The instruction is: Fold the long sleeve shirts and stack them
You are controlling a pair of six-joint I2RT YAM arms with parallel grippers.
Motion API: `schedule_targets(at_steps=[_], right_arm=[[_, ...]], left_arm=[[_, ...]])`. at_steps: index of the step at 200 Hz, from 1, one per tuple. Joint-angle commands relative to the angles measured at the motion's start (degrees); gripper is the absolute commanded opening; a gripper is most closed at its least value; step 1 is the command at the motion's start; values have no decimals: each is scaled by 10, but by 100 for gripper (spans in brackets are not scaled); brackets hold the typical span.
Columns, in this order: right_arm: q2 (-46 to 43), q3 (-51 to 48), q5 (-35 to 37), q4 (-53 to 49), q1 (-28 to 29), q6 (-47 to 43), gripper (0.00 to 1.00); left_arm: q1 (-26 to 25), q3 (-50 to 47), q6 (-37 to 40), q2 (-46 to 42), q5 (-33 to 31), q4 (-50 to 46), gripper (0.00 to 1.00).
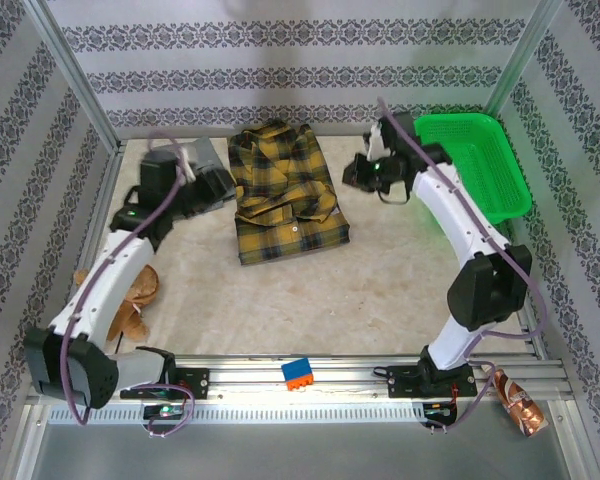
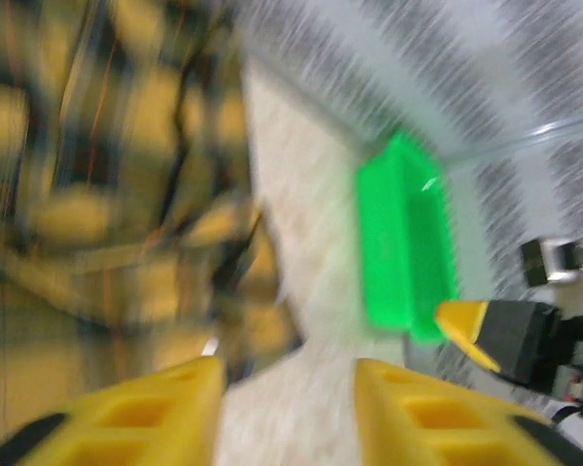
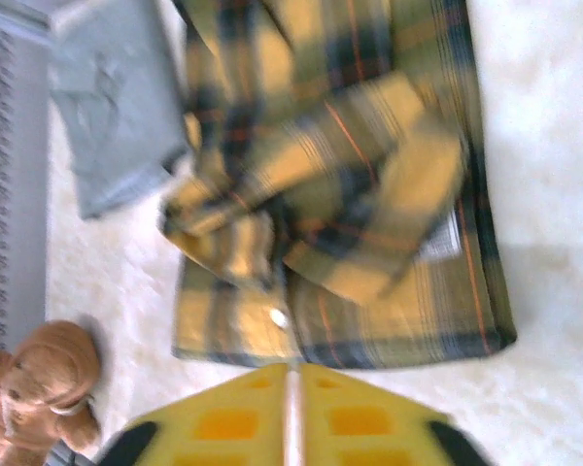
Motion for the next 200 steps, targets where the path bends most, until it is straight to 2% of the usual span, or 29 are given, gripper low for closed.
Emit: schedule_targets(at_steps=[1, 27, 59, 107, 133, 179, 200], right_arm=[[35, -96, -12, 82, 21, 29, 3], [73, -113, -2, 112, 36, 39, 1], [131, -83, 8, 122, 49, 43, 1], [218, 23, 12, 100, 51, 48, 2], [281, 108, -9, 99, 48, 70, 4], [370, 336, -43, 105, 41, 123, 24], [388, 426, -44, 94, 39, 135, 38]], left_arm=[[-35, -59, 15, 38, 22, -32, 25], [-63, -70, 20, 101, 16, -17, 21], [-66, -47, 20, 178, 1, 12, 21], [-62, 61, 30, 314, -18, 23, 20], [-49, 139, 38, 384, -30, 23, 20], [-12, 312, 36, 439, -69, 20, 20], [0, 373, 30, 446, -78, 34, 25]])
